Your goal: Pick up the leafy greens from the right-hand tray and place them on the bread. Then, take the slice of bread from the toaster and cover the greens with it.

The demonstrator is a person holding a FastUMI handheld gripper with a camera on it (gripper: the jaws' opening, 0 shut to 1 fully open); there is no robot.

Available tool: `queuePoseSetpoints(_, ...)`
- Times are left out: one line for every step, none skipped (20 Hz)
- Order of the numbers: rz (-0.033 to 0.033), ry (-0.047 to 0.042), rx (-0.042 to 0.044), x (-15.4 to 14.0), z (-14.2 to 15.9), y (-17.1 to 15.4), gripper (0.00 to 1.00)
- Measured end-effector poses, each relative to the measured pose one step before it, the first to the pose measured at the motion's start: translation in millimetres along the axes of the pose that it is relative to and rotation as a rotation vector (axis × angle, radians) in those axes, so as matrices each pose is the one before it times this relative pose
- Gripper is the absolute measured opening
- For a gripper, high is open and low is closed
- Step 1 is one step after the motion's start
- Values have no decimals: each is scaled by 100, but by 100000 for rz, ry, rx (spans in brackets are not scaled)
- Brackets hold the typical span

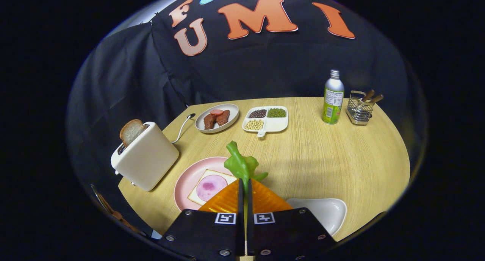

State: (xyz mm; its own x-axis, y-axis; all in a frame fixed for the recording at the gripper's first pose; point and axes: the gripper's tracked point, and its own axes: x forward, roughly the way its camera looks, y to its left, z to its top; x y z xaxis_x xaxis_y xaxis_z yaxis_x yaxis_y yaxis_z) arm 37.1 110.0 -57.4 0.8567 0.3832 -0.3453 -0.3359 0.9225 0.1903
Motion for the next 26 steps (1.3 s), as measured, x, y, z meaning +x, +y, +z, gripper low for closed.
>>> queuePoseSetpoints(954,147,-107,382,10,492,3)
queuePoseSetpoints(720,164,-287,284,9,365,3)
queuePoseSetpoints(619,141,-273,290,31,456,3)
queuePoseSetpoints(277,466,-646,319,-11,319,3)
queuePoseSetpoints(-194,298,-761,527,-65,221,3)
queuePoseSetpoints(114,880,-847,399,-206,293,3)
queuePoseSetpoints(358,795,-532,413,-164,458,3)
queuePoseSetpoints(325,1325,-721,455,-283,415,3)
queuePoseSetpoints(295,1215,-668,425,-400,385,3)
queuePoseSetpoints(405,1242,-513,498,-288,396,3)
queuePoseSetpoints(998,1164,-186,448,-309,507,3)
queuePoseSetpoints(1196,1029,-25,411,-209,524,3)
queuePoseSetpoints(1017,898,-315,357,-170,612,3)
queuePoseSetpoints(1154,682,-286,389,-144,698,3)
queuePoseSetpoints(1130,795,-435,429,-173,625,3)
queuePoseSetpoints(591,701,-674,251,-155,467,3)
queuePoseSetpoints(10,738,-708,252,-145,254,3)
queuePoseSetpoints(-66,1227,-481,304,-274,198,3)
queuePoseSetpoints(-218,1368,-158,373,-459,248,3)
queuePoseSetpoints(105,1325,-132,338,-299,277,3)
queuePoseSetpoints(-300,1566,-109,298,-466,206,3)
queuePoseSetpoints(-453,1257,-862,165,-352,52,3)
queuePoseSetpoints(-690,422,-652,97,-168,24,5)
queuePoseSetpoints(-274,219,-864,102,-74,111,5)
queuePoseSetpoints(-181,177,-320,115,-121,178,6)
queuePoseSetpoints(443,133,-97,-14,69,191,7)
